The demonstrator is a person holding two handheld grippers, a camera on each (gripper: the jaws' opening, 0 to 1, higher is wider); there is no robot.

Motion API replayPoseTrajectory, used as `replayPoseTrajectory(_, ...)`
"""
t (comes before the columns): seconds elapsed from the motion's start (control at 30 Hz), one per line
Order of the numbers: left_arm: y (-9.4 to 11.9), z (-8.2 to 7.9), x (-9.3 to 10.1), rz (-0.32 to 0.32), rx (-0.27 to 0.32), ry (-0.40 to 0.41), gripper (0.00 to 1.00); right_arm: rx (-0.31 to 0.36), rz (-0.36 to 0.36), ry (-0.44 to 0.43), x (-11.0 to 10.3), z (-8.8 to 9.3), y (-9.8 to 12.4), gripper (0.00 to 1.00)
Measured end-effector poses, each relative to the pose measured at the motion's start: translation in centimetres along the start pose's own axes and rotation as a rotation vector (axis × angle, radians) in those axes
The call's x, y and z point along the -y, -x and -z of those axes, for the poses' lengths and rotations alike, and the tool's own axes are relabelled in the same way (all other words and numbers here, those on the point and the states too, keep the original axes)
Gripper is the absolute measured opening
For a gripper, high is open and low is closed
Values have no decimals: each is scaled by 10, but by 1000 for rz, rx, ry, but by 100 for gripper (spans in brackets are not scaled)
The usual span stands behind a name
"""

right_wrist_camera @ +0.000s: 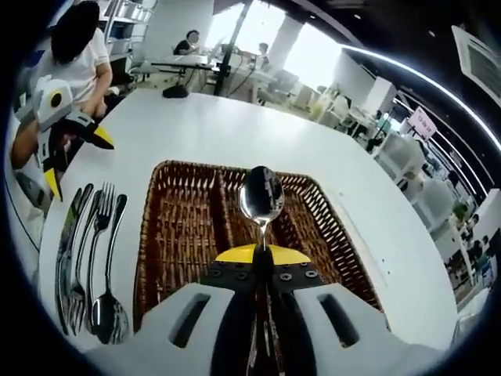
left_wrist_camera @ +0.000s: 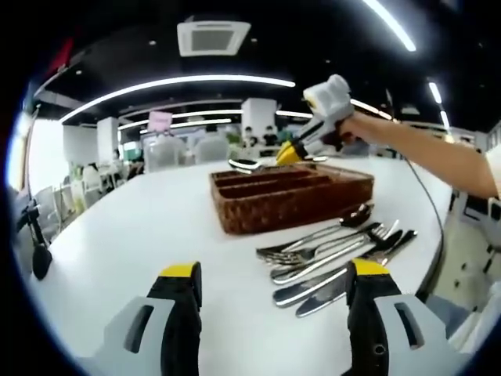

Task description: Arrange the knives, forks, and spoons in their matching storage slots by inserting each utensil handle-first until every utensil is classified and aligned in the correct compartment

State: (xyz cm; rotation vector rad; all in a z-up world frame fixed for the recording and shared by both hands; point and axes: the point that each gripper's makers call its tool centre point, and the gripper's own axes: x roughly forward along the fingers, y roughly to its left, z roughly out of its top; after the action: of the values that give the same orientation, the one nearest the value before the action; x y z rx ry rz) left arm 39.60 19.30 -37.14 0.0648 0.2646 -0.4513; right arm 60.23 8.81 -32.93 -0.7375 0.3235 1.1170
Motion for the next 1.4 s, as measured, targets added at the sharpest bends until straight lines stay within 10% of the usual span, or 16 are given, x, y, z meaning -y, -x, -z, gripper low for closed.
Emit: replayPoseTrajectory(1.4, -17, 8, -8, -3, -18, 11, 76, 11, -17, -29, 38, 12, -20, 3)
